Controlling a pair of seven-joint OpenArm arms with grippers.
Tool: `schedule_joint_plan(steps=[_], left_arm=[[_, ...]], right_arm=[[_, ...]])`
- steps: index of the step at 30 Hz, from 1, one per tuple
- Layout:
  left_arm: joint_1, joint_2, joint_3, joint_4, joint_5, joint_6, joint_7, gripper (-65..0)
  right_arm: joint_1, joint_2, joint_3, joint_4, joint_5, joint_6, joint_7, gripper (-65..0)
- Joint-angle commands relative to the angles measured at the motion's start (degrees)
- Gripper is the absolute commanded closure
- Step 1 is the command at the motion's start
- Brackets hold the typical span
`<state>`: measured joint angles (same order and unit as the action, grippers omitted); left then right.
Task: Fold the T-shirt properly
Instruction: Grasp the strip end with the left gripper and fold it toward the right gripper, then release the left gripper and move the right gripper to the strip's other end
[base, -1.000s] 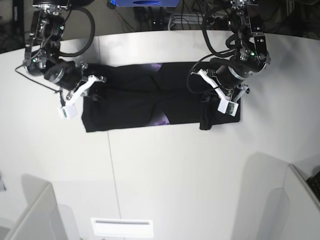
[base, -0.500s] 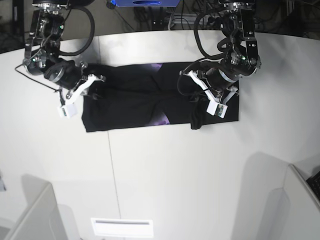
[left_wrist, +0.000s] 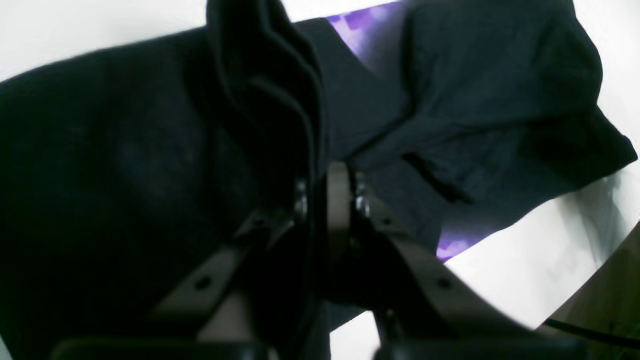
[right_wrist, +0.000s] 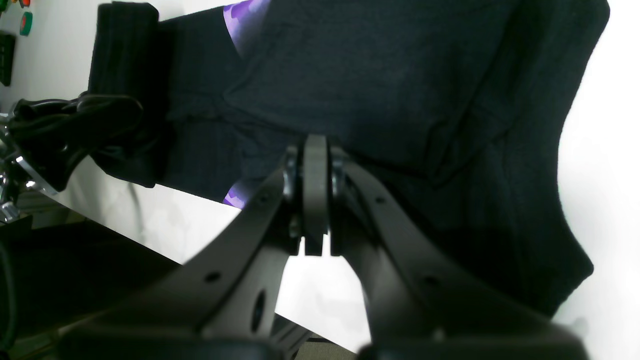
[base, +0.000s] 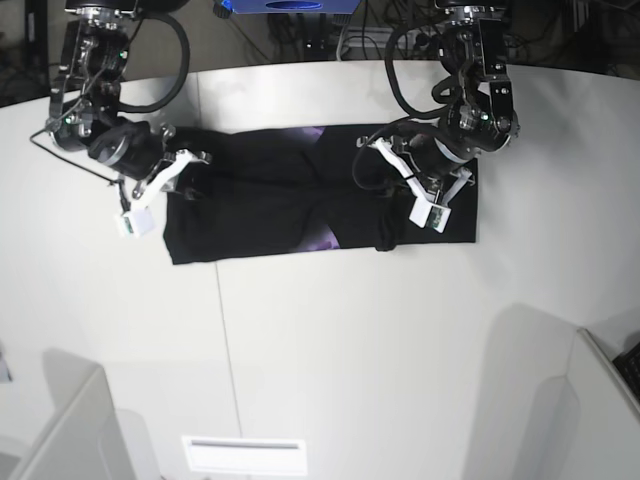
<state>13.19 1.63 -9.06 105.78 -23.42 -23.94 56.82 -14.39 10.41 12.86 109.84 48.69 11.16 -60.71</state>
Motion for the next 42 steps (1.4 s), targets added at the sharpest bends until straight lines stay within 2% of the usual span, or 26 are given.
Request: schedule_joint_plan(steps=[1,19,20,24,27,30,33,37,42], left_arm=[[-0.49,0.17,-0.04,1.08,-1.06,-0.10,-0.95,0.0],[-0.49,0.17,-0.04,0.99,-1.42,-0.10,-0.86,0.0],[-0.49,0.17,-0.04,0.99,-1.42,-0.10,-0.86,-1.5],[-0.49,0.17,-0.04,0.99,-1.42,-0.10,-0.86,-19.9],[-0.49,0.26,-0.04,0.99,-1.42,-0.10,-0.86,-31.4],[-0.49,0.44,-0.04,0.90,-1.42,-0.10,-0.86,-39.7],[-1.01,1.40,0.05,0.90,-1.42,-0.10,-0.86,-43.1],[-1.72,3.07,1.54,0.73,-1.42,-0.10,-0.77,-42.9],[-1.37,2.90,4.62,2.14,-1.42,-0.10,-0.77,-40.3]], right_arm=[[0.37,0.62,0.10,0.80,0.94,0.14,0.97,0.0],[0.28,0.62,0.10,0.80,0.94,0.14,0.97,0.0],[0.28,0.62,0.10,0.80,0.94,0.14,0.97,0.0],[0.19,0.62,0.10,0.80,0.94,0.14,0.97,0.0],[0.19,0.62,0.10,0.80,0.94,0.14,0.97,0.0],[0.19,0.62,0.10,0.80,0.94,0.14,0.97,0.0],[0.19,0.62,0.10,0.80,0.94,0.14,0.97,0.0],[0.19,0.53,0.10,0.80,0.94,0.14,0.97,0.0],[0.55,0.44,2.30,0.80,0.94,0.14,1.06,0.0]])
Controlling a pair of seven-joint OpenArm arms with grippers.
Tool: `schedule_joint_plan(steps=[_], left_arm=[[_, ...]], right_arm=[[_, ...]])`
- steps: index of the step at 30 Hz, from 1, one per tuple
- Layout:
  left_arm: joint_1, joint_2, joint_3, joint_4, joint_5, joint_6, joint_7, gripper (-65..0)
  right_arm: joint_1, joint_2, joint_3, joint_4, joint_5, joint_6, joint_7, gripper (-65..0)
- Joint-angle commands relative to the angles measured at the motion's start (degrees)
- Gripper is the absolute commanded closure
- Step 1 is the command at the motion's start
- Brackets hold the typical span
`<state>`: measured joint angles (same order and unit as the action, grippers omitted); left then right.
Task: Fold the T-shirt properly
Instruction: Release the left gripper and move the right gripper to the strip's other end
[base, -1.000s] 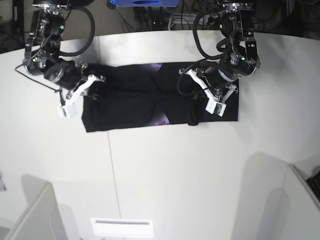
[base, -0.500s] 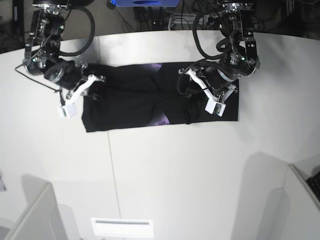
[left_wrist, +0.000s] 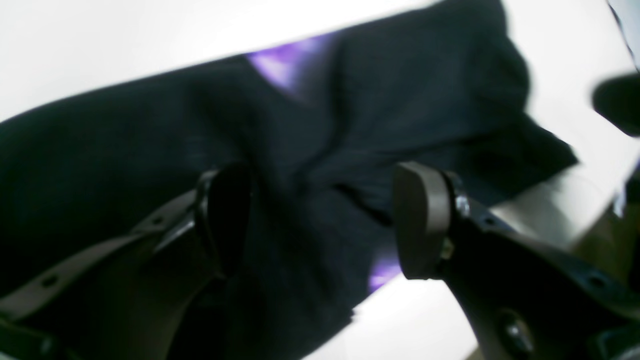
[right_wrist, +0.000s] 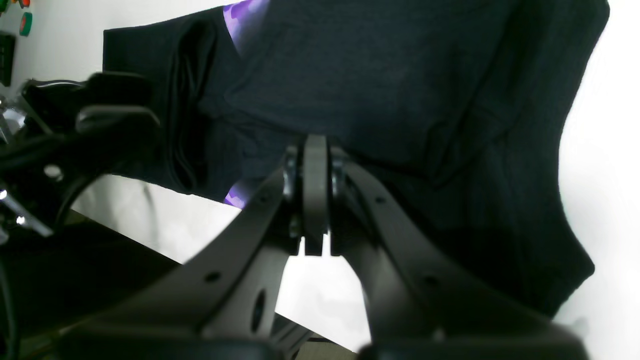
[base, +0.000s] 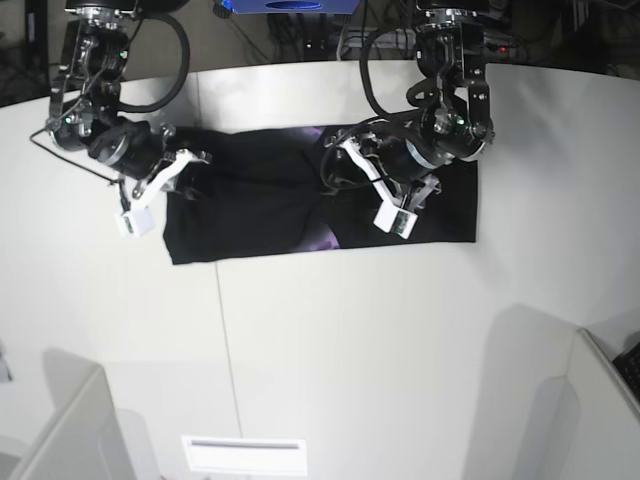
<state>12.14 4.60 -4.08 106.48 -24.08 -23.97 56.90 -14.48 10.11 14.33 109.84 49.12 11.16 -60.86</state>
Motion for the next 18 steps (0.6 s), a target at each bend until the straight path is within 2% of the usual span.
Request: schedule_joint_plan(steps=[1,3,5,6,7,9,11,12,14,18], left_arm=[[-0.05,-0.16,-1.24,1.96,-0.76,-0.08,-0.86,-36.2],[0.91,-1.22,-4.85,2.84,-0.76,-0.08,-0.86,-20.2],[2.32,-3.15,-9.51,3.55,-0.76,-0.17,-0.86,0.0],[2.85,-3.85,-11.62,3.90,-0.76,-0.17,-0.86,0.0],[3.37,-4.91,-14.17,4.25,-0.76,-0.17,-0.95,0.0],[4.43,-6.93,-19.26,4.25,-0.76,-0.34,-1.04,0.0],[5.57,-9.04,-23.04,4.16,-0.76,-0.43,-1.12,0.0],[6.19,-9.92,-24.80,4.07,-0.76,-0.43,-1.30,0.0],[7.24,-11.41,-28.58,4.07,-0.76,-0.43,-2.36,0.0],[9.88,-13.35,-33.95,3.81,-0.32,-0.43,-6.75,0.0]], right_arm=[[0.72,0.66,2.33,0.80,0.50,0.14,1.12,0.0],[1.69,0.92,4.35,0.80,0.94,0.14,0.51,0.0],[2.48,1.10,5.58,0.71,0.94,0.14,-1.07,0.0],[2.83,1.10,6.02,0.53,0.94,0.14,-2.22,0.0],[3.62,1.10,6.90,0.27,1.03,0.14,-3.62,-7.4],[5.03,0.57,8.84,-1.49,1.03,0.23,-4.94,-31.4],[5.82,0.57,10.07,-4.30,1.03,0.23,-5.03,-48.8],[6.52,0.57,10.33,-6.24,1.03,0.23,-4.94,-52.8],[8.19,0.66,10.60,-10.37,1.03,0.84,-5.03,-54.0],[11.10,1.01,10.60,-17.93,0.68,5.33,-4.94,-49.7]])
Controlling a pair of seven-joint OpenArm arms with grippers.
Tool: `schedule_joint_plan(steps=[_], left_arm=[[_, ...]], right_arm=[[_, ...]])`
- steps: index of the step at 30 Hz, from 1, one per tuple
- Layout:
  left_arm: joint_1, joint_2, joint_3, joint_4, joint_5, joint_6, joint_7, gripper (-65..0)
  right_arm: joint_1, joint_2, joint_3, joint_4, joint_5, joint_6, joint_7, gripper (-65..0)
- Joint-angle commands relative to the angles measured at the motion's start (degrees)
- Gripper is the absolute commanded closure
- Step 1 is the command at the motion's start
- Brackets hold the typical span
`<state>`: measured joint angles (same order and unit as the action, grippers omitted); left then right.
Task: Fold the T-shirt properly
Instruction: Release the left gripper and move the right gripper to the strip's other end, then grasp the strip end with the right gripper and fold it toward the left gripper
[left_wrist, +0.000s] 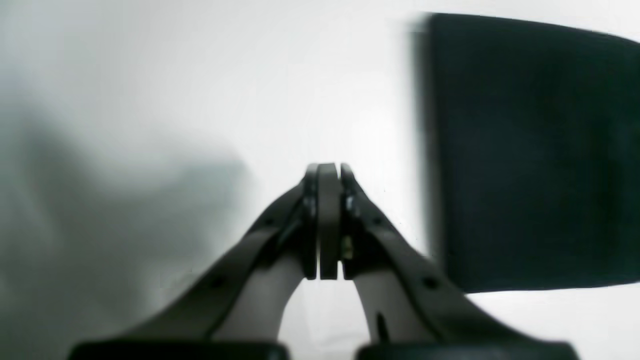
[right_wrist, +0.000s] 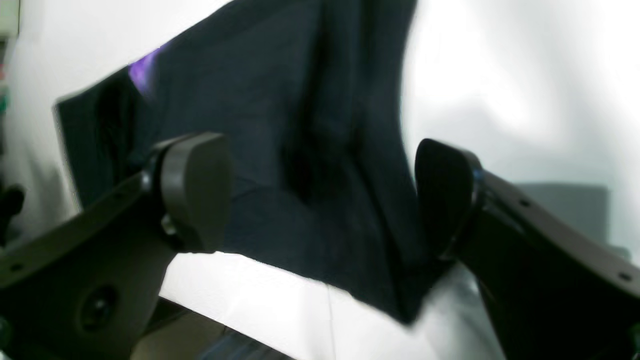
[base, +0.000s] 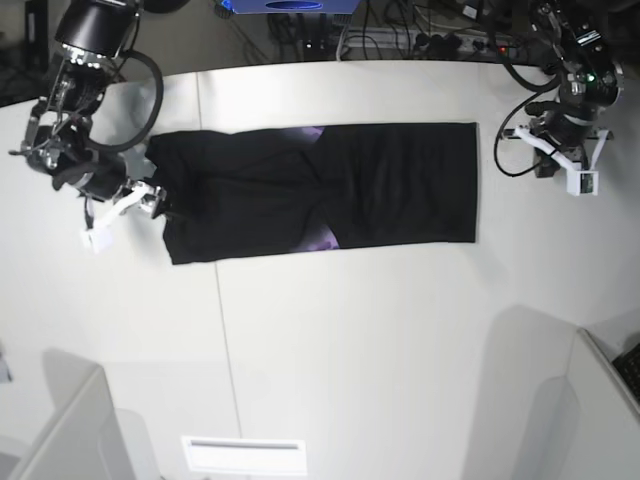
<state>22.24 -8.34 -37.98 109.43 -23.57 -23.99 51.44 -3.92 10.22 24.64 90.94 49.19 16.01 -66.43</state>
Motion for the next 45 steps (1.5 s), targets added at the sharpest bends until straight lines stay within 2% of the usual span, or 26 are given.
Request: schedule_joint_plan(steps=[1,4,9,13,19,34,36,41,45], left_arm=[[0.22,-0.85,-0.84,0.16,-0.82,-0.41,-2.17,0.0],[0.40,-2.34,-2.24,-3.19,-1.17,-0.41,-2.61,0.0],[0.40,-2.61,-2.42,-6.88,-1.17,-0.50,-2.78,0.0],[0.22,-2.52,-1.89,-8.20,-1.17,-0.50,-2.78,0.0],[-1.62,-2.34,-1.72,-8.46,-1.09,-0.50,-2.78,0.0],[-3.47,-1.11,5.05,-11.10,-0.73,-0.41,-2.78,0.0],[-4.61,-1.11,5.05,-12.86,-0.73,-0.41,-2.78,0.0],[-5.84,-1.20,5.05,-15.40,-0.73,-0.41,-2.78,0.0],[-6.55,-1.20,5.14,-16.28,-0.65,-0.41,-2.78,0.0]], right_arm=[[1.15,0.90,0.28,-0.52,0.44,1.09,0.63,-48.8],[2.65,1.17,-0.07,-4.74,0.35,1.79,2.39,-47.4],[2.74,3.54,-0.34,-10.19,0.35,1.88,5.64,-47.6],[2.12,4.33,-4.38,-10.89,0.79,1.97,5.82,-47.7],[1.07,3.36,-7.54,-10.45,0.79,7.33,5.82,-47.4],[1.33,2.49,-8.34,-11.77,0.35,7.68,5.91,-47.1],[2.30,2.49,-8.34,-13.88,0.35,7.68,5.91,-43.2],[3.18,2.49,-8.42,-18.36,0.35,7.95,7.31,-26.9],[3.26,3.01,-11.94,-19.07,0.35,7.86,9.86,-13.4]])
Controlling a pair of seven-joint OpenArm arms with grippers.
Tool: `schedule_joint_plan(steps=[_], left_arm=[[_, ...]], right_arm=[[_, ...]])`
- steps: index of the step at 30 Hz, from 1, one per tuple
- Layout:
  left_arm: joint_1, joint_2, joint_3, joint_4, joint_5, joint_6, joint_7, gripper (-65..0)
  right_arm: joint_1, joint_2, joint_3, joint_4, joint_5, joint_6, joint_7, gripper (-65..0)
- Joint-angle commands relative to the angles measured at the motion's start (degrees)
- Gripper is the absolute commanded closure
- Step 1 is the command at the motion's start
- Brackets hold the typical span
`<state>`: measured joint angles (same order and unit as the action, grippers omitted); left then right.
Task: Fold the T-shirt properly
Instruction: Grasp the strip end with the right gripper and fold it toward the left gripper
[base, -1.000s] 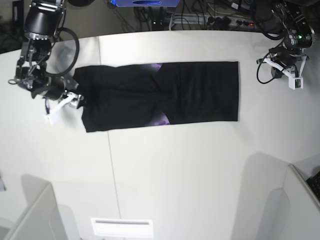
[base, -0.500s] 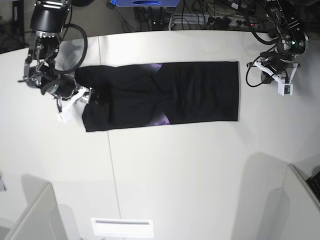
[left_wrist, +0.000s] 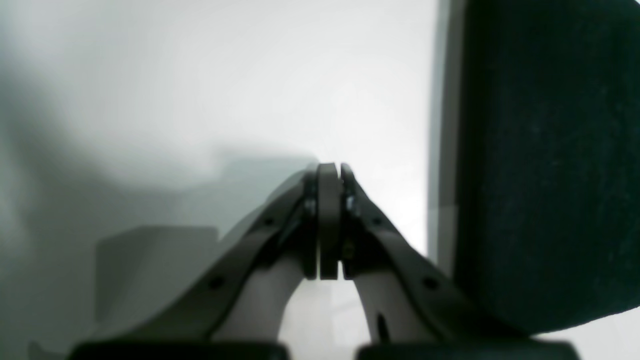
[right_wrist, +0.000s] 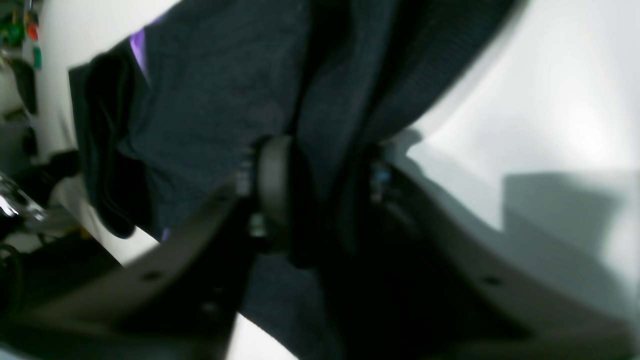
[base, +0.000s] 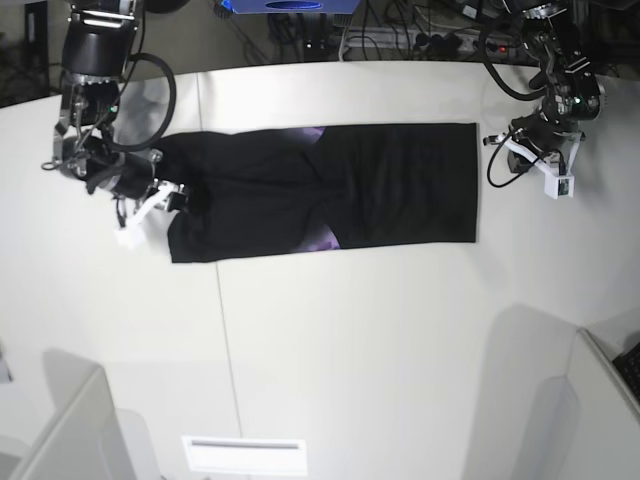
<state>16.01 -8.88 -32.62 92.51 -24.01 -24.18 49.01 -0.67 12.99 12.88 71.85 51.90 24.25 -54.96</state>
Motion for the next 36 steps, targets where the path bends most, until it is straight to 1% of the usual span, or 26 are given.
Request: schedule_joint_plan(steps=[1,2,3,4,5,8,10,15,19,21,26,30,32,36], left_arm=[[-0.93,-0.65,-0.13,0.46,-0.21,-0.21,-0.35,0.0],[-1.20,-0.65,-0.13,0.02,-0.21,-0.21,-0.35,0.0],[-1.46,-0.65,0.23,-0.42,-0.21,-0.21,-0.35,0.0],[-1.55,-0.65,1.28,-1.04,-0.21,-0.21,-0.35,0.0],[-1.55,-0.74,3.13,-1.48,-0.21,-0.12,-0.35,0.0],[-1.55,-0.83,6.82,-1.74,-0.21,-0.04,-0.35,0.0],[-1.46,-0.74,8.40,-1.74,-0.21,-0.04,-0.35,0.0],[-1.46,-0.74,11.48,-1.65,-0.21,-0.04,-0.35,0.0],[-1.46,-0.57,13.76,-1.39,-0.21,-0.04,-0.35,0.0],[-1.46,-0.57,15.00,-1.39,-0.21,-0.04,-0.35,0.0],[-1.55,-0.57,15.61,-1.39,-0.21,-0.04,-0.35,0.0],[-1.37,-0.65,15.08,-1.30,-0.21,-0.04,-0.35,0.0],[-1.28,-0.83,15.08,-1.30,-0.21,-0.04,-0.35,0.0],[-1.20,-1.01,15.00,-1.30,-0.21,-0.04,-0.35,0.0]], right_arm=[[0.01,0.32,-0.88,0.01,-2.36,-0.65,-0.91,-7.8],[0.01,0.41,-1.41,0.01,-2.45,-0.73,-0.21,-1.1],[0.01,0.41,-1.59,0.01,-2.45,-0.73,0.15,0.0],[0.10,0.41,-1.68,0.01,-2.45,-0.82,0.41,0.0],[0.18,0.41,-1.68,0.10,-2.45,-1.70,0.41,0.0],[0.71,0.41,-1.85,0.54,-2.45,-5.22,0.41,0.0],[0.71,0.68,-1.85,2.04,-2.45,-6.01,0.41,0.0],[0.36,1.38,-1.94,8.54,-2.45,-6.27,-0.38,0.0],[0.27,1.20,-2.12,12.67,-2.45,-9.79,-2.23,0.0],[-0.17,1.38,-4.40,15.13,-2.45,-10.93,-1.70,0.0],[-0.43,0.94,-8.88,20.94,-2.45,-11.72,-1.96,0.0],[-1.31,0.85,-13.02,25.51,-1.92,-15.94,-1.61,0.0],[-1.31,-0.29,-14.51,27.53,-1.92,-16.56,-1.96,0.0],[-1.31,-2.75,-15.04,29.38,-1.92,-16.73,-2.32,0.0]])
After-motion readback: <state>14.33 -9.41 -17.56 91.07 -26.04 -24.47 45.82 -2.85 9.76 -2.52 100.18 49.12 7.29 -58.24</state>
